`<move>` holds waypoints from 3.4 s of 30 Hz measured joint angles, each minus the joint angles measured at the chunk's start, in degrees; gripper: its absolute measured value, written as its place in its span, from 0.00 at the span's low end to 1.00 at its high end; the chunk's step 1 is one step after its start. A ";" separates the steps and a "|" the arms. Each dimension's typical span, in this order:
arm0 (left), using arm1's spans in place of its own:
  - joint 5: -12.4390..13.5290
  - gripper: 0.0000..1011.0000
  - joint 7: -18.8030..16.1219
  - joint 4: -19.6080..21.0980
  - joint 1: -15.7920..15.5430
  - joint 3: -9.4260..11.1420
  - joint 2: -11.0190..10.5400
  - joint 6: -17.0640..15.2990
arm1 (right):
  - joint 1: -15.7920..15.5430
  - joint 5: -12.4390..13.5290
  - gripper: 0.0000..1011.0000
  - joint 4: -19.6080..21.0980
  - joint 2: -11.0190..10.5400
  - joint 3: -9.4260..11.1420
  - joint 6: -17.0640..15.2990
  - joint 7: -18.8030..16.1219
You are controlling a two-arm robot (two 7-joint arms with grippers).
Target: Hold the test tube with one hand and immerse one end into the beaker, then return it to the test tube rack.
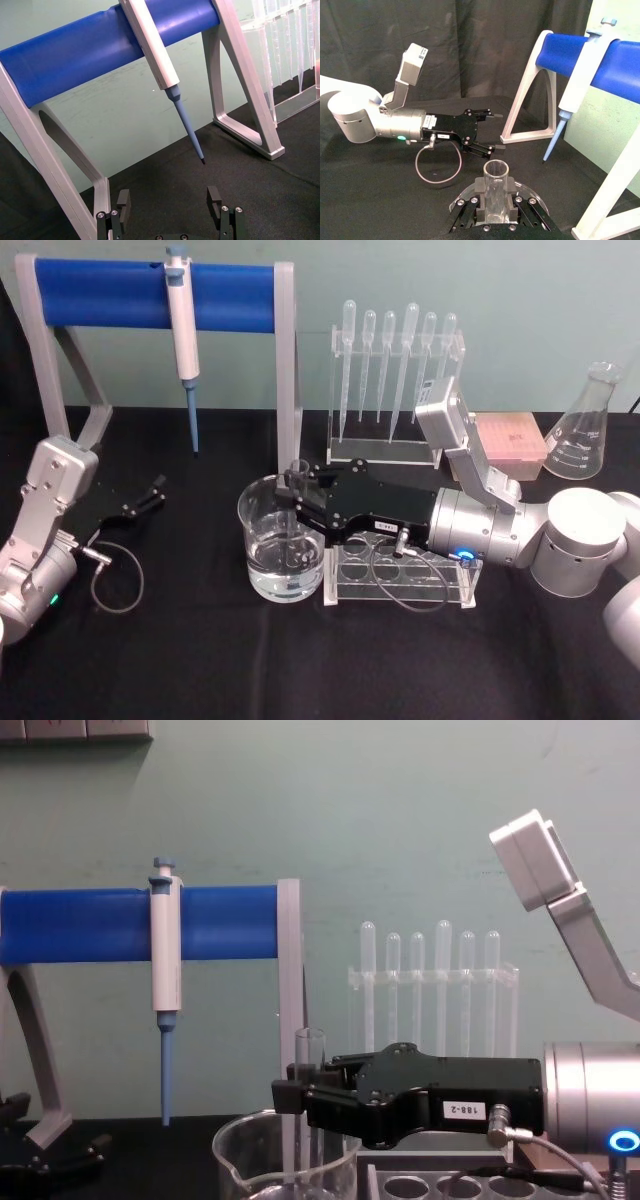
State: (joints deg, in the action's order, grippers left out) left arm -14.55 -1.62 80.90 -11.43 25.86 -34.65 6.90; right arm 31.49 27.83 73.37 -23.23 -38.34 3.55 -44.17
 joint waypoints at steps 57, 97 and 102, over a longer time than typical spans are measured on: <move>0.00 0.99 0.00 0.00 0.00 0.00 0.00 0.00 | -0.04 -0.04 0.24 0.21 -0.02 0.03 0.07 0.00; 0.00 0.99 0.00 0.00 0.00 0.00 0.00 0.00 | -4.70 6.85 0.24 21.74 -13.34 10.89 -2.49 5.30; 0.00 0.99 0.00 0.00 0.00 0.00 0.00 0.00 | -8.24 7.34 0.24 22.53 -15.91 12.42 -0.51 5.01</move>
State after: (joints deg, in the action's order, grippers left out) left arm -14.55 -1.62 80.90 -11.43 25.86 -34.64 6.91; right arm 23.24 35.17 95.90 -39.14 -25.92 3.04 -39.17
